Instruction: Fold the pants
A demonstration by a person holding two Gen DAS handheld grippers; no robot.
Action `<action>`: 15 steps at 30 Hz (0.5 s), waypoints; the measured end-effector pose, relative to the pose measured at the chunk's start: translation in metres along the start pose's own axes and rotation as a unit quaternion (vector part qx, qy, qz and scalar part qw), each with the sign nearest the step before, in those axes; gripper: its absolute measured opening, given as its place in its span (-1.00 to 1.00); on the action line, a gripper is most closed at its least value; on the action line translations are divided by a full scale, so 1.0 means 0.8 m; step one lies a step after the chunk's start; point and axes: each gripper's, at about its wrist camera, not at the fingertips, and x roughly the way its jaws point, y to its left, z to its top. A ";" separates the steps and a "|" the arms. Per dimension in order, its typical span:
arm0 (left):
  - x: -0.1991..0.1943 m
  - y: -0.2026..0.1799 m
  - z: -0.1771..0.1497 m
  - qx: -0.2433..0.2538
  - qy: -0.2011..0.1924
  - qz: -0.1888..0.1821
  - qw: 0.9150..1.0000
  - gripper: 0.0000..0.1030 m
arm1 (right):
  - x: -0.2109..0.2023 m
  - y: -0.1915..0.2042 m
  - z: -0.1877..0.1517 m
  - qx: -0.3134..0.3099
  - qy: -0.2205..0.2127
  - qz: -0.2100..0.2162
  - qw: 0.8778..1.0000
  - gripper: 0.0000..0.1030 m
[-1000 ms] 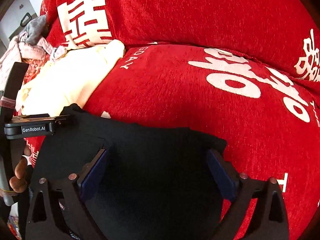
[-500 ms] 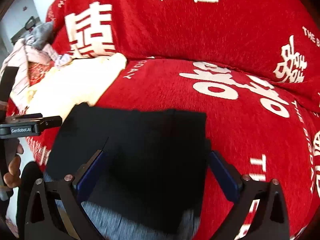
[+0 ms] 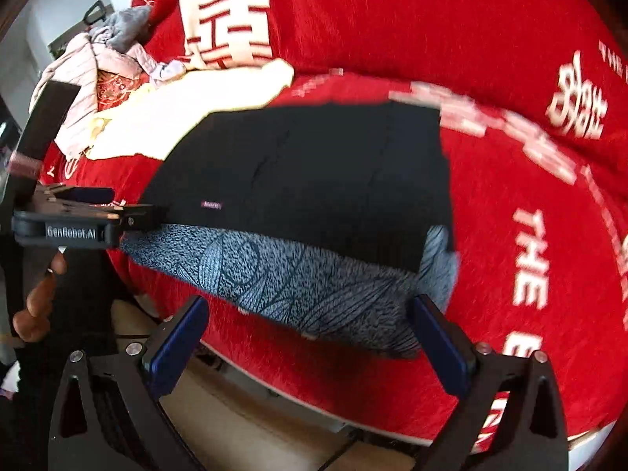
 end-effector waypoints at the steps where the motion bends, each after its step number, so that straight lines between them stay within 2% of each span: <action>1: 0.002 0.000 -0.002 -0.003 -0.001 -0.004 1.000 1.00 | 0.003 0.000 -0.003 -0.002 -0.001 -0.002 1.000 0.98; 6: 0.006 0.001 -0.008 -0.009 -0.005 -0.011 1.000 1.00 | 0.004 0.014 -0.007 -0.026 0.004 -0.024 0.999 1.00; 11: 0.003 0.000 -0.009 -0.007 -0.008 -0.007 1.000 1.00 | -0.024 0.024 0.000 -0.032 -0.029 -0.028 0.999 1.00; 15: 0.005 -0.001 -0.011 -0.008 -0.011 -0.008 1.000 1.00 | 0.008 0.018 -0.005 -0.027 0.017 -0.036 0.999 1.00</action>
